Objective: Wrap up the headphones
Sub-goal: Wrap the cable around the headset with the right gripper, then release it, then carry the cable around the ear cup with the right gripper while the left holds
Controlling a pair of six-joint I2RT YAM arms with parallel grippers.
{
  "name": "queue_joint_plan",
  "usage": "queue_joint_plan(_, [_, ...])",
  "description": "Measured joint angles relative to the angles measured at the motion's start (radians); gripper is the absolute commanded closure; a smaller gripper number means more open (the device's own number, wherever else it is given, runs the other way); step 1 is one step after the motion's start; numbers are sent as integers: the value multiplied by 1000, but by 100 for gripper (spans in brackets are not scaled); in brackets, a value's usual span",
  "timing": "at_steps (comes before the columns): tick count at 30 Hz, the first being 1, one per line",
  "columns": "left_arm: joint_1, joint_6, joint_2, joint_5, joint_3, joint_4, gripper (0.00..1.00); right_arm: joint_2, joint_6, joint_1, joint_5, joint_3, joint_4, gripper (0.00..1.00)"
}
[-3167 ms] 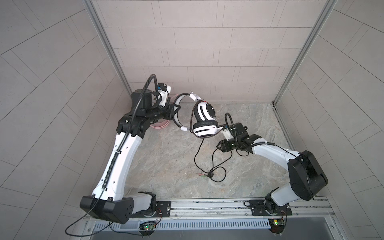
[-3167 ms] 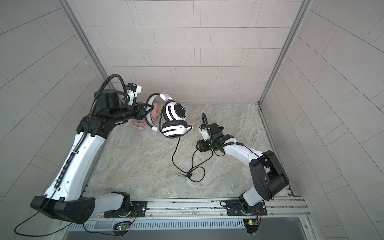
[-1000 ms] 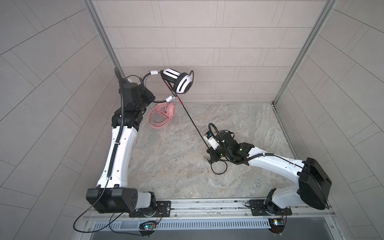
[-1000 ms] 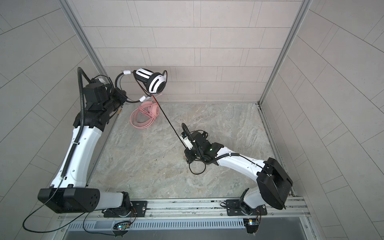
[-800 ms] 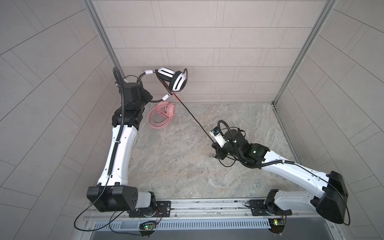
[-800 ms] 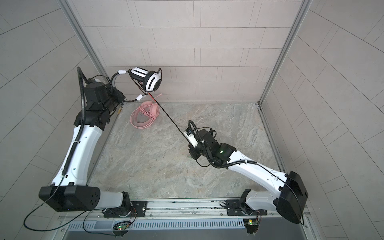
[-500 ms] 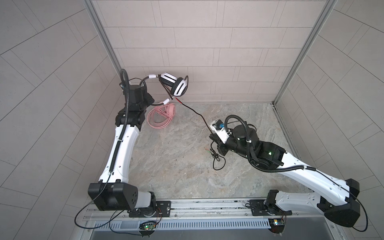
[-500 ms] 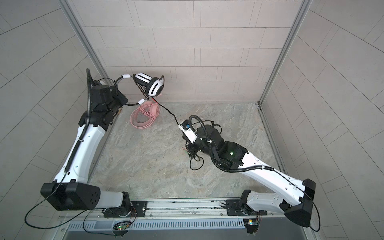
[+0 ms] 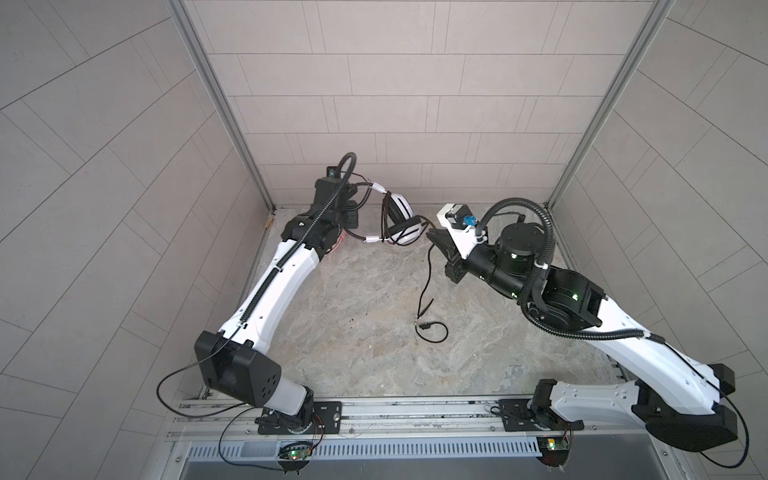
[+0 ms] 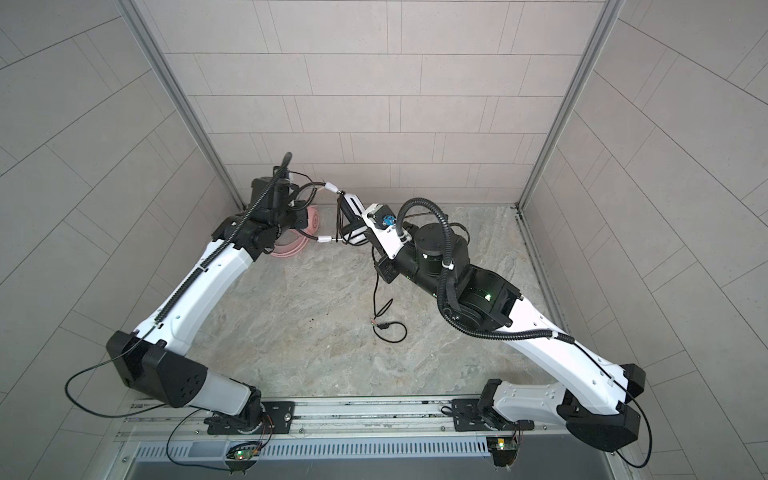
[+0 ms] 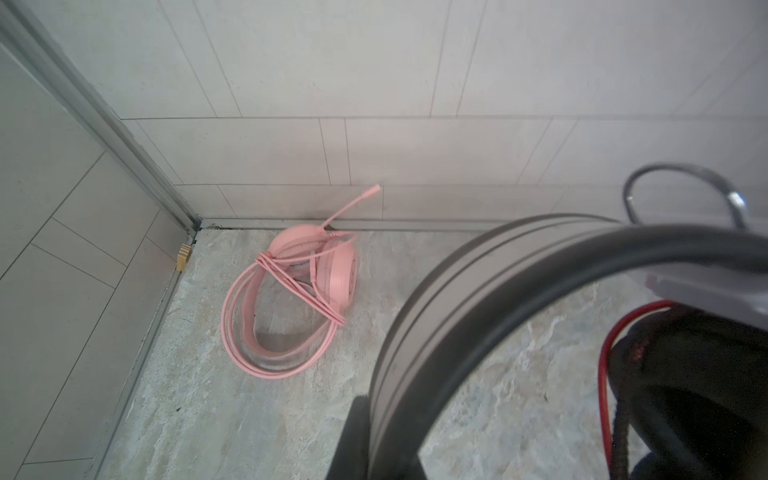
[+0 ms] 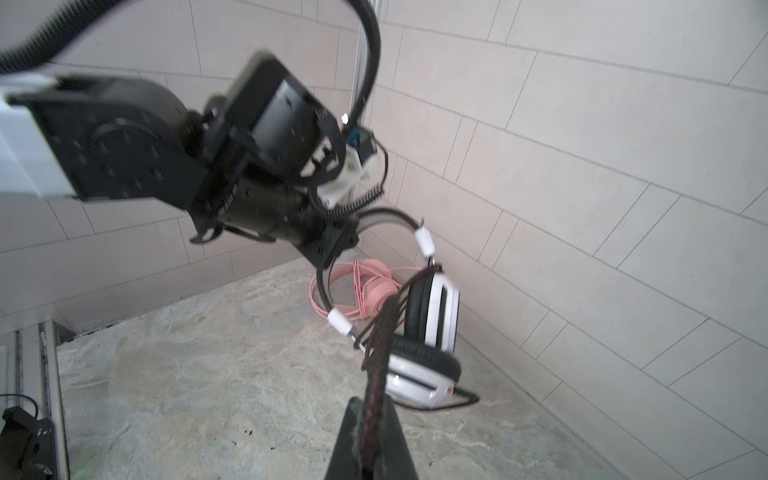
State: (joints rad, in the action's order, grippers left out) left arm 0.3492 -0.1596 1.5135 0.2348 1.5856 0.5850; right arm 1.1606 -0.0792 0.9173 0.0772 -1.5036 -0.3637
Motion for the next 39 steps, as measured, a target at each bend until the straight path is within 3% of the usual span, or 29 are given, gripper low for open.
queue_joint_plan(8, [46, 99, 6, -53, -3, 84, 100, -7, -66, -11, 71, -60, -20, 98])
queue_joint_plan(16, [53, 261, -40, -367, -19, 204, 100, 28, -72, -190, 84, -60, -21, 98])
queue_joint_plan(22, [53, 354, -84, -578, -19, 292, 100, 89, -13, -363, -2, -52, -26, 98])
queue_joint_plan(29, [48, 359, -124, -709, -20, 295, 100, 187, 63, -460, -92, -3, -45, 98])
queue_joint_plan(39, [-8, 248, -193, -848, -59, 146, 100, 267, 168, -466, -260, 178, 25, 96])
